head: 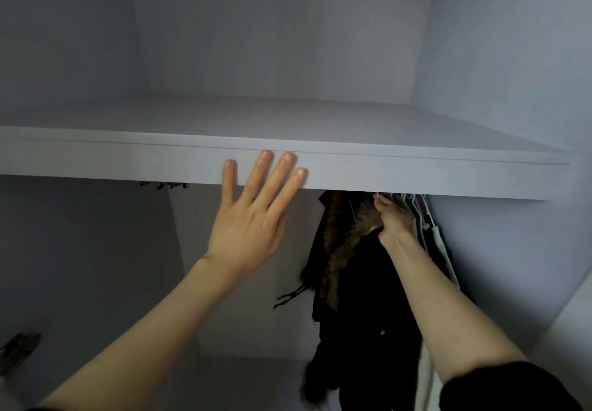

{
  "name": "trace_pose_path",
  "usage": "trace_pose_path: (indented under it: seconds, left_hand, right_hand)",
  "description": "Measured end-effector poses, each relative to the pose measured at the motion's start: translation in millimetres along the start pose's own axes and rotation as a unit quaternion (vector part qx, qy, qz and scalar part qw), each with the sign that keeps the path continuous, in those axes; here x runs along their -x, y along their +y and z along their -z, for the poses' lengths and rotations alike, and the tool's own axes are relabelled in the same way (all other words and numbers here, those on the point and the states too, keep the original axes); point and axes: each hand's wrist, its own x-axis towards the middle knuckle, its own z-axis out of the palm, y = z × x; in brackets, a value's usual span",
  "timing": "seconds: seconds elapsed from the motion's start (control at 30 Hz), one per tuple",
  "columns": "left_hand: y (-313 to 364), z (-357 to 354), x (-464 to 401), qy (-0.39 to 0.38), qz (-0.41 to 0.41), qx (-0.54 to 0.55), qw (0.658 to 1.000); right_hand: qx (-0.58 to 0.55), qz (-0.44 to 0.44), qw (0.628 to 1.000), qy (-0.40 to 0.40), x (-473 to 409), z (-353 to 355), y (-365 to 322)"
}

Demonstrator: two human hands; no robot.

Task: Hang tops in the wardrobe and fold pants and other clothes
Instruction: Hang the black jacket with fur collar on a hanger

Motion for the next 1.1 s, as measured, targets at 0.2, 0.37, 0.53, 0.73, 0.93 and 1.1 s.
trace_pose_path:
  seconds: [0.2, 0.37, 0.53, 0.73, 0.93, 1.1]
  left_hand:
    - [0, 0, 0, -0.003, 0.008, -0.007, 1.000]
    - [1, 1, 0, -0.006, 0.014, -0.007, 1.000]
    - [1, 3, -1, -0.016, 0.016, -0.012, 1.000]
    - [5, 6, -1, -0.028, 0.027, -0.010, 0.999]
    - [8, 11, -1, -0.030, 0.033, -0.003, 0.999]
    - [11, 12, -1, -0.046, 0.039, -0.003, 0.998]
  right_hand:
    - [0.112, 0.019, 0.991, 0.067, -12, -11, 3]
    - [0.251, 0.028, 0.961, 0.110, -5, -14, 1]
    - [0.382, 0.098, 0.915, 0.088, 5, -5, 3]
    - [0.741, 0.429, 0.515, -0.052, 21, 24, 44]
    - [0.919, 0.280, 0.273, -0.054, 6, 58, 38]
    - [0.933, 0.250, 0.257, -0.042, 0, 65, 36]
